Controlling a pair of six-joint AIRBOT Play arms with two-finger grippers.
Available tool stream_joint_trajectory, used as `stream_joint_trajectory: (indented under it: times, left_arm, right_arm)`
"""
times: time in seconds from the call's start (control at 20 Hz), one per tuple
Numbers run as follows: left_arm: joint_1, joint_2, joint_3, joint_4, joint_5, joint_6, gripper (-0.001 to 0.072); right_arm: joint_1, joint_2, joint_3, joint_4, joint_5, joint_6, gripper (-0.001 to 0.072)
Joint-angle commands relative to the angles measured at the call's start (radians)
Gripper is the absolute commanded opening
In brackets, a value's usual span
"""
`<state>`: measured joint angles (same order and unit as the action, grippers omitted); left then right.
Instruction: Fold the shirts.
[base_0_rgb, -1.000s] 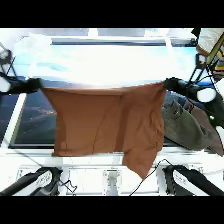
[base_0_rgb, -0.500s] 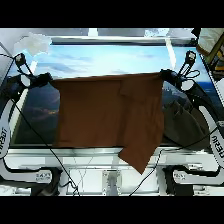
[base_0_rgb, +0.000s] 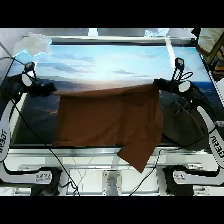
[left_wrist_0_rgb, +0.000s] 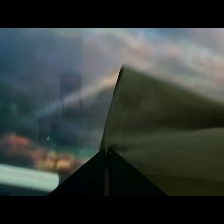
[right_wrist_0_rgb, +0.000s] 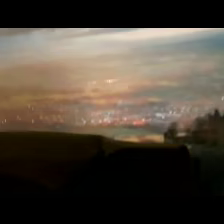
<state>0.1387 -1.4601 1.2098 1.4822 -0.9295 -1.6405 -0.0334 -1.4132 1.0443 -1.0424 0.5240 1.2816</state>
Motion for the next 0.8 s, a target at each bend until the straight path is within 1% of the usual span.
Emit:
stream_joint_trajectory:
  times: [0.0,0.2,0.3,0.4,0.55,0.75]
  left_arm:
    - [-0.003,0.035,-0.104,0.006,-0.08,0.018,0.001]
    - [-0.003,0.086,-0.202,0.007,-0.053,0.018,0.001]
    - [-0.003,0.087,-0.223,0.006,-0.034,0.011,0.0011]
    - [-0.003,0.087,-0.236,0.007,-0.033,0.009,0.001]
    - [-0.003,0.087,-0.245,0.031,-0.028,0.007,0.001]
    - [-0.003,0.087,-0.245,0.104,-0.027,-0.041,0.0011]
  right_arm:
    - [0.004,0.053,-0.092,-0.04,0.095,0.018,0.0025]
    - [0.003,0.163,-0.183,-0.174,0.139,0.111,0.0025]
    - [0.004,0.174,-0.205,-0.178,0.185,0.11,0.0025]
    - [0.004,0.174,-0.237,-0.178,0.195,0.111,0.0025]
    - [0.004,0.174,-0.298,-0.176,0.162,0.124,0.0025]
    - [0.004,0.174,-0.34,-0.177,0.138,0.138,0.0025]
